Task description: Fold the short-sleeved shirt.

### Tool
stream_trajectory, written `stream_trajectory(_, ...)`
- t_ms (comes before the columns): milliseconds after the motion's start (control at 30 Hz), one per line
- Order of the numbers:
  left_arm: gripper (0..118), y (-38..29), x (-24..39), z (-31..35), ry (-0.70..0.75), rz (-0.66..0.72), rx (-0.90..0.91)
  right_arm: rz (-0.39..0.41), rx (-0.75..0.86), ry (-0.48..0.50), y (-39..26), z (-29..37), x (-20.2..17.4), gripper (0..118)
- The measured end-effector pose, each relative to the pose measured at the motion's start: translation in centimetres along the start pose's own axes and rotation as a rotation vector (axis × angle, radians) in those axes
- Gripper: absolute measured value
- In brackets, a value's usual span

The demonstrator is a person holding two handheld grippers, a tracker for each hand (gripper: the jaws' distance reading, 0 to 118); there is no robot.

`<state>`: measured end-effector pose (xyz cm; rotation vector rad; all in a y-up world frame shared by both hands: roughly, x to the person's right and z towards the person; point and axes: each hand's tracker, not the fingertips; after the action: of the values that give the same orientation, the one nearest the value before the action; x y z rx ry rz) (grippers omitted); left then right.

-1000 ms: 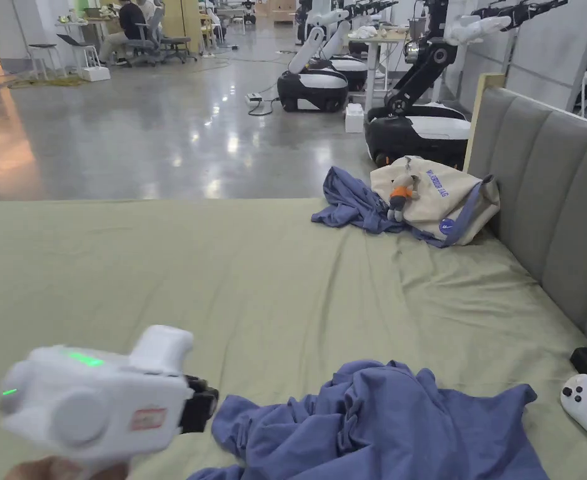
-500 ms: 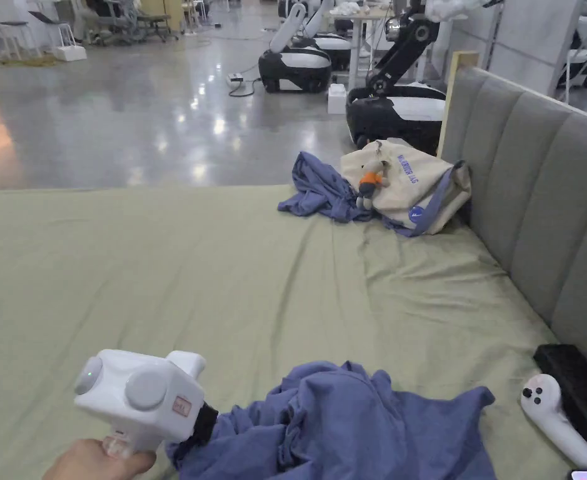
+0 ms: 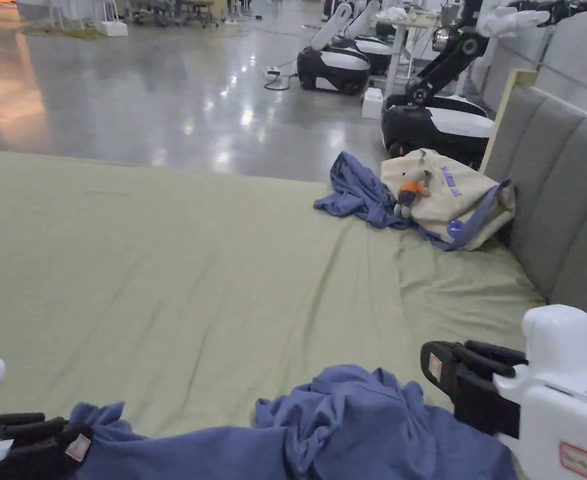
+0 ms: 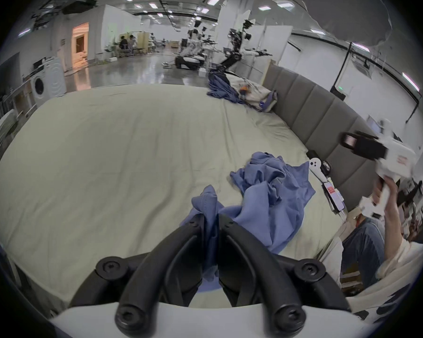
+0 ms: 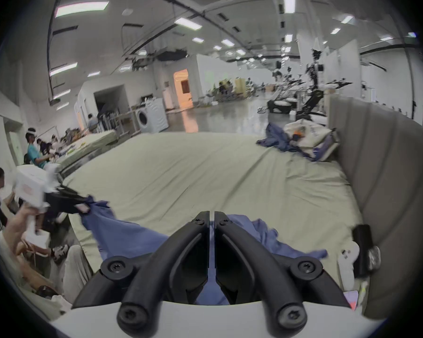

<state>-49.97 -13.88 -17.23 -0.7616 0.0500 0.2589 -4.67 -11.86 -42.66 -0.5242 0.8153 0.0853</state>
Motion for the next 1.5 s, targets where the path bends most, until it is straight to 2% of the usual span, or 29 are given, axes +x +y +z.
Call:
stream_trajectory(33, 11, -0.4, -0.7, 0.6, 0.003, 0.015, -0.016, 0.013, -0.048, -0.002, 0.5, -2.7, 0.0, 5)
stream_trajectory(67, 11, -1.3, -1.3, 1.2, 0.002, 0.034, 0.001, 0.015, -0.106, -0.034, 1.2, -6.1, 0.0, 11)
stream_trajectory(133, 11, -1.8, -1.5, 1.2, -0.01, 0.047, -0.008, 0.058, -0.288, -0.06, 1.9, -12.1, 0.2, 57)
stream_trajectory(200, 11, -2.5, -1.8, 0.7, -0.011, 0.052, -0.015, 0.09, -0.423, -0.096, 1.3, -18.3, 0.1, 85)
stream_trajectory(233, 11, -2.8, -2.0, 0.4, -0.019, 0.057, -0.021, 0.071, -0.489, -0.081, 0.6, -21.4, 0.4, 91)
stream_trajectory(333, 11, -4.0, -2.6, -0.7, -0.047, 0.089, -0.033, -0.054, -0.677, -0.078, -2.1, -27.8, 0.7, 92)
stream_trajectory(367, 11, -4.2, -3.0, -1.0, -0.048, 0.094, -0.041, -0.052, -0.695, -0.059, -2.8, -28.6, -0.1, 92)
stream_trajectory(400, 11, -4.5, -2.7, -1.0, -0.048, 0.096, -0.043, 0.016, -0.696, -0.036, -3.3, -29.0, -1.0, 92)
stream_trajectory(467, 11, -4.9, -3.3, -1.4, -0.051, 0.107, -0.052, 0.166, -0.737, -0.1, -4.8, -29.2, -3.3, 92)
stream_trajectory(533, 11, -5.2, -3.6, -1.8, -0.055, 0.13, -0.063, 0.158, -0.715, -0.094, -5.6, -28.7, -4.4, 89)
stream_trajectory(567, 11, -5.3, -3.8, -2.0, -0.054, 0.138, -0.068, 0.145, -0.683, -0.118, -5.5, -27.5, -5.0, 83)
stream_trajectory(600, 11, -5.4, -3.9, -2.2, -0.046, 0.142, -0.072, 0.124, -0.678, -0.116, -5.6, -26.8, -5.3, 64)
stream_trajectory(633, 11, -5.4, -3.9, -2.3, -0.04, 0.134, -0.074, 0.097, -0.677, -0.076, -5.8, -26.1, -5.7, 38)
stream_trajectory(667, 11, -5.5, -3.2, -2.4, -0.038, 0.128, -0.076, 0.117, -0.659, -0.02, -6.4, -25.6, -6.3, 16)
stream_trajectory(700, 11, -5.5, -3.1, -2.6, -0.038, 0.131, -0.075, 0.13, -0.667, -0.009, -7.2, -25.2, -6.1, 15)
stream_trajectory(733, 11, -5.5, -3.0, -2.7, -0.046, 0.133, -0.076, 0.18, -0.651, -0.075, -7.9, -24.4, -6.7, 15)
stream_trajectory(767, 11, -5.5, -2.9, -2.8, -0.057, 0.134, -0.067, 0.188, -0.619, -0.051, -8.4, -23.6, -6.6, 15)
stream_trajectory(800, 11, -5.6, -2.8, -2.8, -0.066, 0.129, -0.06, 0.107, -0.6, -0.025, -8.4, -22.8, -5.8, 15)
stream_trajectory(867, 11, -5.2, -2.2, -3.1, -0.064, 0.11, -0.052, -0.138, -0.576, 0.05, -8.1, -21.7, -2.3, 15)
stream_trajectory(900, 11, -4.7, -1.8, -3.1, -0.052, 0.084, -0.024, -0.205, -0.518, 0.057, -7.6, -20.1, -1.2, 14)
stream_trajectory(967, 11, -3.3, -0.9, -2.5, -0.018, 0.019, 0.064, -0.19, -0.374, 0.0, -4.6, -16.0, 0.4, 14)
stream_trajectory(1067, 11, 0.9, -0.6, -1.0, 0.03, -0.006, 0.18, -0.278, -0.163, -0.01, 0.4, -8.9, 3.5, 14)
stream_trajectory(1200, 11, 6.3, 0.9, 2.2, 0.039, -0.055, 0.378, -0.264, 0.085, -0.058, 6.3, 0.7, 5.0, 14)
stream_trajectory(1333, 11, 9.6, 3.4, 7.0, 0.018, -0.069, 0.556, -0.233, 0.233, -0.084, 9.9, 9.1, 3.7, 14)
stream_trajectory(1500, 11, 11.2, 5.5, 10.1, -0.001, -0.105, 0.641, -0.208, 0.351, -0.083, 11.8, 13.8, 3.0, 14)
